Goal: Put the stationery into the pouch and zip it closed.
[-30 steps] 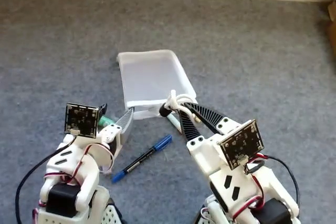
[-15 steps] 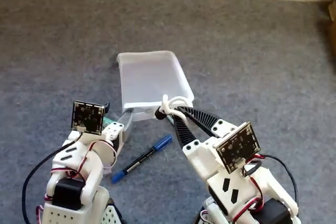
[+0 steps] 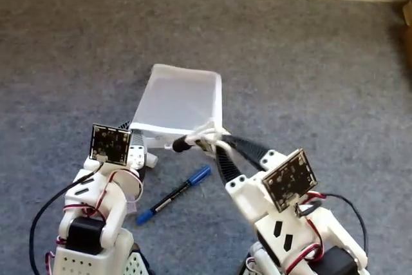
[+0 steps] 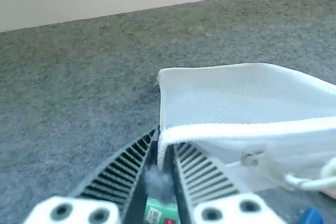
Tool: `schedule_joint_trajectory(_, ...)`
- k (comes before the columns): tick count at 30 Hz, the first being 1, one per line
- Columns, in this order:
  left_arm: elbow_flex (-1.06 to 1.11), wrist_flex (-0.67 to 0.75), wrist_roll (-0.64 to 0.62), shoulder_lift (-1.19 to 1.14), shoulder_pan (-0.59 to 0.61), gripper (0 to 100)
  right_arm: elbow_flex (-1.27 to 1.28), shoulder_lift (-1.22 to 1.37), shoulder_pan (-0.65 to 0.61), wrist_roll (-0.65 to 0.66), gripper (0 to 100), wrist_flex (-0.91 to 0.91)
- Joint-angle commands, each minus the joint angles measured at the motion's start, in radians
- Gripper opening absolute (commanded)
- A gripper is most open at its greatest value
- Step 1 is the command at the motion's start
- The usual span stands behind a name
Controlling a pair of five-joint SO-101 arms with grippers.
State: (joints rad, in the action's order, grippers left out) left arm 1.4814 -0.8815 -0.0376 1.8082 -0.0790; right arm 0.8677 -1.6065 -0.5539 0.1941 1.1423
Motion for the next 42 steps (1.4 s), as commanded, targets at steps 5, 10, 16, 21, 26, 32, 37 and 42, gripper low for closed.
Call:
schedule_joint_trajectory(5,-0.142,-0.084,0.002,0.004,0.019,1,-0.054,0.012,0.202,-0.003,27.1,0.058)
schedule_joint_trajectory(10,-0.145,-0.084,0.002,0.002,0.019,1,-0.056,0.024,0.266,-0.003,27.1,0.056)
schedule_joint_trajectory(16,-0.226,-0.109,0.002,-0.068,0.019,1,-0.074,0.262,0.412,-0.008,27.1,0.059)
schedule_joint_trajectory(21,-0.349,-0.103,0.002,-0.294,0.019,1,-0.211,0.524,0.426,-0.009,27.4,0.151)
schedule_joint_trajectory(26,-0.518,-0.109,-0.055,-0.521,0.064,1,-0.332,0.599,0.427,-0.005,27.4,0.216)
schedule_joint_trajectory(32,-0.714,-0.114,-0.123,-0.751,0.137,1,-0.351,0.613,0.503,0.068,27.4,0.274)
schedule_joint_trajectory(37,-0.780,-0.144,-0.180,-0.865,0.134,1,-0.352,0.605,0.438,0.167,27.4,0.394)
schedule_joint_trajectory(42,-0.759,-0.144,-0.190,-0.871,0.119,1,-0.354,0.604,0.280,0.166,27.4,0.424)
